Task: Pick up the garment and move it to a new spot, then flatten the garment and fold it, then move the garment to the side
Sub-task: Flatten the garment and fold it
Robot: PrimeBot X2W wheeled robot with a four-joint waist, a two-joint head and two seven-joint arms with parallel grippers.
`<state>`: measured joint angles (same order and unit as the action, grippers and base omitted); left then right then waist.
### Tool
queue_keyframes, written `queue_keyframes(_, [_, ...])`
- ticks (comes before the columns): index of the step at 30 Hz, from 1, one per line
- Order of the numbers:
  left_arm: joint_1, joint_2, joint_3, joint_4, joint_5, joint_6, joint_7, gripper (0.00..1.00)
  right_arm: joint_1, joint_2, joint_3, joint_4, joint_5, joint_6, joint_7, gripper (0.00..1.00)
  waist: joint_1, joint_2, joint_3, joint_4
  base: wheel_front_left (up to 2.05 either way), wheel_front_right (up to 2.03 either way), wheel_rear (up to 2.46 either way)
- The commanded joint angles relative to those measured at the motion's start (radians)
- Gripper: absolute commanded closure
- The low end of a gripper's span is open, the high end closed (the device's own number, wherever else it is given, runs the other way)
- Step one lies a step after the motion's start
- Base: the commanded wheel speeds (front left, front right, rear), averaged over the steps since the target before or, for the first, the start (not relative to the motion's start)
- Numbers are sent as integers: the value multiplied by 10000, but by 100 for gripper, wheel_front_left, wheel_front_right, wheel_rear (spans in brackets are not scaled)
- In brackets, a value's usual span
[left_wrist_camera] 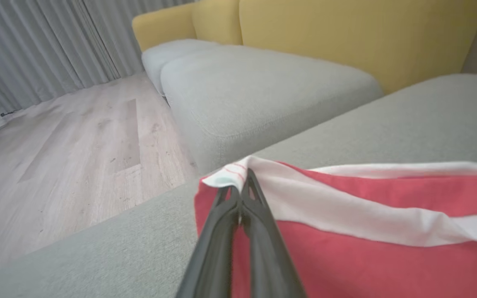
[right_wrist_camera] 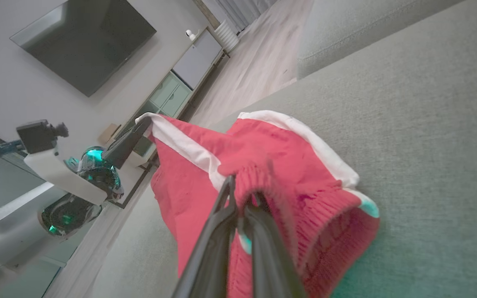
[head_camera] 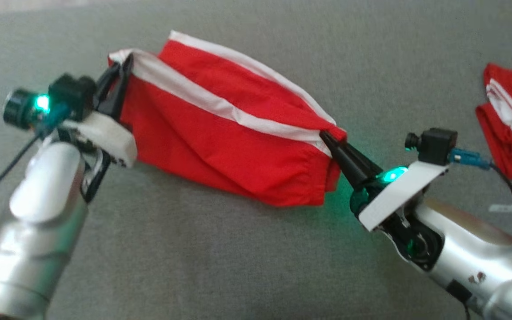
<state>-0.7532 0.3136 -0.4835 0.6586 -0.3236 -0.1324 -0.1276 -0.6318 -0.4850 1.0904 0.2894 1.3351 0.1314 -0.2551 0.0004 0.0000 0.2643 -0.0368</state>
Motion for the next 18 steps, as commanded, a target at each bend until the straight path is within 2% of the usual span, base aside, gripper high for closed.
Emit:
queue_keyframes(1, [-644, 568, -48, -25, -104, 19, 95, 100, -195, -3, -4, -173, 78, -7, -64, 100, -4, 0, 755, -436, 0, 0, 0])
queue_keyframes(5, [-1775, 988, -1262, 604, -604, 18, 230, 100, -622, 177, -128, -205, 253, -7, -65, 100, -4, 0, 1315, -760, 0, 0, 0])
queue_keyframes(8, [-2456, 1237, -1814, 1097, -944, 18, 130, 100, -748, 312, -388, -272, 238, -7, -65, 100, -4, 0, 1600, -945, 0, 0, 0])
queue_keyframes(12, [-3205, 1462, -2070, 1860, -1196, 18, -158, 100, -839, 494, -706, -295, 40, -7, -65, 100, -4, 0, 1799, -1134, 0, 0, 0])
queue_keyframes(18, [-3861, 1413, -2479, 2701, -1342, 18, -463, 100, -722, 828, -1101, -228, -253, -7, -66, 100, -4, 0, 1940, -1262, 0, 0, 0])
